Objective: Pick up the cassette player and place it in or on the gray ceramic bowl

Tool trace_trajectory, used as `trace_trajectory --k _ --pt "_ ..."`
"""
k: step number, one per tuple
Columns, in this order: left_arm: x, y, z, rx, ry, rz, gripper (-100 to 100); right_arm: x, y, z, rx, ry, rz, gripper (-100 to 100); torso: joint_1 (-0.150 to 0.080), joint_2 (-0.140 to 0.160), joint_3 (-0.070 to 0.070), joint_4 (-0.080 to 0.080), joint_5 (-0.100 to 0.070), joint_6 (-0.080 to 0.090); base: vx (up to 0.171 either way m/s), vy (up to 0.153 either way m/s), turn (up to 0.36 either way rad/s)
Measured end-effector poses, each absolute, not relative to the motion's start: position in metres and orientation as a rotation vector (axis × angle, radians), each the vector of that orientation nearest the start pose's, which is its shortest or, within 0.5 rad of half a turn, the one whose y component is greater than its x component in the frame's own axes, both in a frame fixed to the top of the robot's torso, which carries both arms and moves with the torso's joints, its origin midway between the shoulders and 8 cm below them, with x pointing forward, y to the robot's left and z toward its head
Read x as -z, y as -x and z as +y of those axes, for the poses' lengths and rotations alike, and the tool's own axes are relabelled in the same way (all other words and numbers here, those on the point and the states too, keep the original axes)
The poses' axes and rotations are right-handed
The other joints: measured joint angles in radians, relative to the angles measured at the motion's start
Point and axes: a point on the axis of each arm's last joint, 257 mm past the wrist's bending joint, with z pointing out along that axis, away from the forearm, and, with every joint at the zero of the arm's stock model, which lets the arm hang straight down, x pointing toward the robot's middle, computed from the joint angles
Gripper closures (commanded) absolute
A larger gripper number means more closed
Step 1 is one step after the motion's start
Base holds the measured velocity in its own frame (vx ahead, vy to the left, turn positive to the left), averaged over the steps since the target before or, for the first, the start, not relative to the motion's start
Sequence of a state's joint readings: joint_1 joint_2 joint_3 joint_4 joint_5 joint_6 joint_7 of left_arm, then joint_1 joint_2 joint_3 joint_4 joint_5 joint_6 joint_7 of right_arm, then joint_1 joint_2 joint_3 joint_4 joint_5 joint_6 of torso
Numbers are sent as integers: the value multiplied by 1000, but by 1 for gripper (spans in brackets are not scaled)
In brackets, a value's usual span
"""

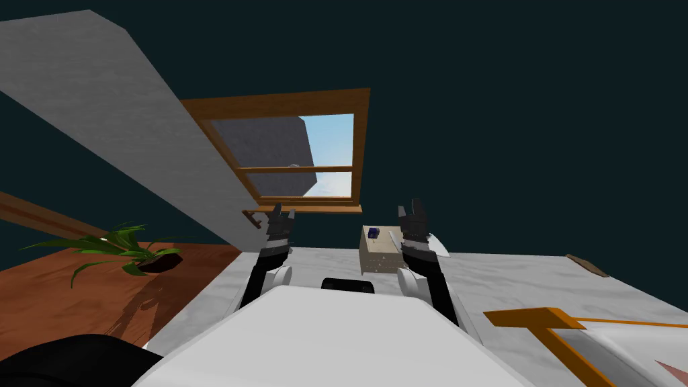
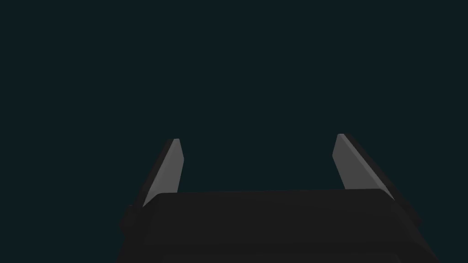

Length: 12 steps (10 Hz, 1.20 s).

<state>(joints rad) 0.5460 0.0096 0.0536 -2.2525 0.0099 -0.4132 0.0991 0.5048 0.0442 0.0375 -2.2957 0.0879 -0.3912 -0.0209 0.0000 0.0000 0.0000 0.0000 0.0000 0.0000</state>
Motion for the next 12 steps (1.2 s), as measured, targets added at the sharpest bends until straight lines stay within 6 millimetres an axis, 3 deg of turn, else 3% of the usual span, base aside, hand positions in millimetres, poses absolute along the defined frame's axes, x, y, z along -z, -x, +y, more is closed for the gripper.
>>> trace_trajectory --k 5,12 --pt "19 -354 309 1289 820 681 0 25 -379 -244 -1179 -580 902 -100 2 0 0 0 0 0 -4 31 62" --pt "19 -354 309 1289 820 681 0 84 -400 -236 -993 -366 1154 -100 2 0 0 0 1 0 1 37 78"
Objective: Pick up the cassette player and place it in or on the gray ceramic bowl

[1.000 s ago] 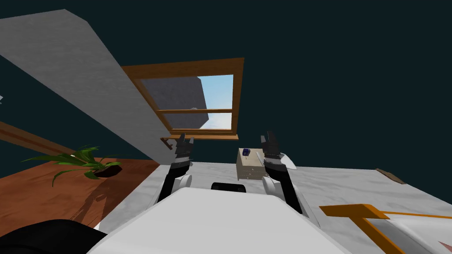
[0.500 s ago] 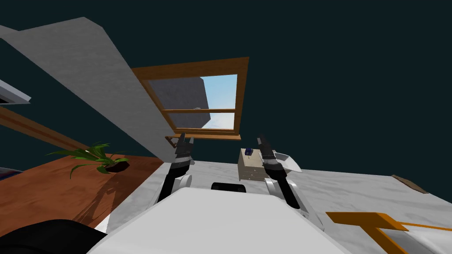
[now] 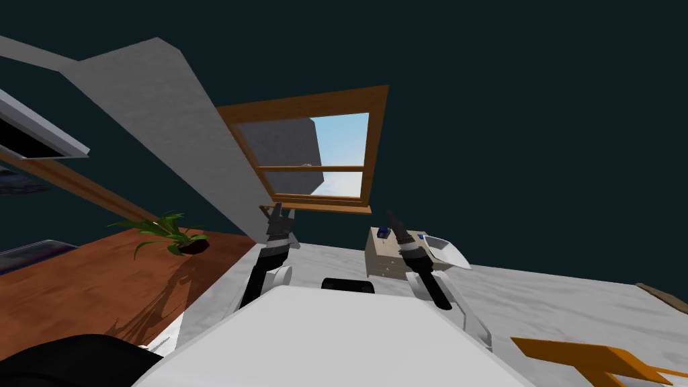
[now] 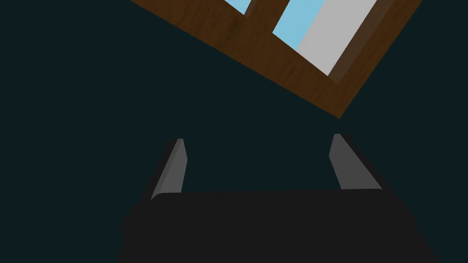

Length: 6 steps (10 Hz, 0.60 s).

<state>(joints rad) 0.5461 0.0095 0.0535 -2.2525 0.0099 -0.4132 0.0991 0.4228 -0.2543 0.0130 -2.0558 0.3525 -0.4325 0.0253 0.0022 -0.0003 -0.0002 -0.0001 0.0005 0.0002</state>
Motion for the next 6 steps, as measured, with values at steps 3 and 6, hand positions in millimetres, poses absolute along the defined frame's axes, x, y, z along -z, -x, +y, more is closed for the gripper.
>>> trace_trajectory --k 3,6 --pt "19 -354 309 1289 820 681 0 112 -409 -240 -902 -269 1253 -100 0 0 0 0 0 0 2 32 63" --pt "19 -354 309 1288 820 681 0 138 -414 -244 -822 -183 1334 -100 0 0 0 0 0 0 7 40 75"
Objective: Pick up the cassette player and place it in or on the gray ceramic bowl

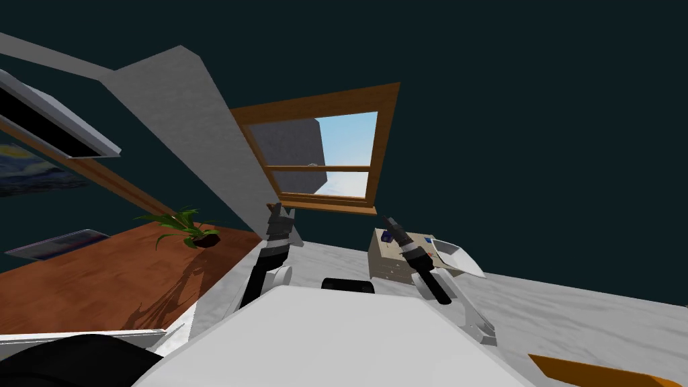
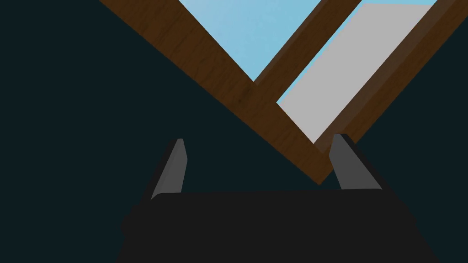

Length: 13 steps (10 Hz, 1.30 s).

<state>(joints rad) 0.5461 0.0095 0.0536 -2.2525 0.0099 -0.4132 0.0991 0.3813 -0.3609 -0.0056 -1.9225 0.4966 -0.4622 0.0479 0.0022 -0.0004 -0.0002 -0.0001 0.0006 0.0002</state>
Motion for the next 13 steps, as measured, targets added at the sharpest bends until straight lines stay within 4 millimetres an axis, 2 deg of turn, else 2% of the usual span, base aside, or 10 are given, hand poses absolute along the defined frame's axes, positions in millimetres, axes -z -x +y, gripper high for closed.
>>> trace_trajectory --k 2,6,12,13 --pt "19 -354 309 1288 820 681 0 156 -419 -245 -764 -118 1389 -100 0 0 0 0 0 0 11 36 79" --pt "19 -354 309 1288 820 681 0 194 -425 -260 -640 20 1502 -100 0 0 0 0 0 0 16 38 69" --pt "19 -354 309 1288 820 681 0 254 -428 -290 -455 241 1659 -100 0 -1 -1 0 0 0 24 38 75" --pt "19 -354 309 1288 820 681 0 267 -428 -301 -416 287 1694 -100 0 -1 -1 0 0 0 31 33 47"
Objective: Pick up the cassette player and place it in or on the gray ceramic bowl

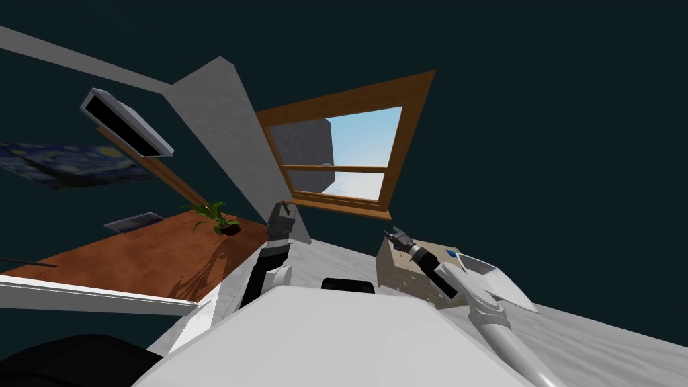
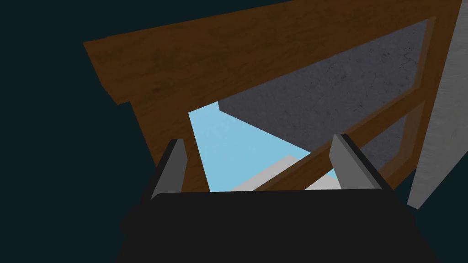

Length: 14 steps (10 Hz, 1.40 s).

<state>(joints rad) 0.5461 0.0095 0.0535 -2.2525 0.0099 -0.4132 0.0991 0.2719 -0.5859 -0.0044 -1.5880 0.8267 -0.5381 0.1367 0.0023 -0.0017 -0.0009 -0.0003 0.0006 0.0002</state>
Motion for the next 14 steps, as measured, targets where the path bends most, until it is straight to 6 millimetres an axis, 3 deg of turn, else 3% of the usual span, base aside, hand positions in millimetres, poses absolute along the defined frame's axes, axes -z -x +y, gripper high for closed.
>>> trace_trajectory --k 4,14 --pt "19 -354 309 1288 820 681 0 304 -421 -328 -303 437 1791 -100 0 -1 0 0 0 0 42 42 98" --pt "19 -354 309 1288 820 681 0 397 -372 -410 -74 815 2046 -100 -1 -2 -1 0 0 1 55 29 55"
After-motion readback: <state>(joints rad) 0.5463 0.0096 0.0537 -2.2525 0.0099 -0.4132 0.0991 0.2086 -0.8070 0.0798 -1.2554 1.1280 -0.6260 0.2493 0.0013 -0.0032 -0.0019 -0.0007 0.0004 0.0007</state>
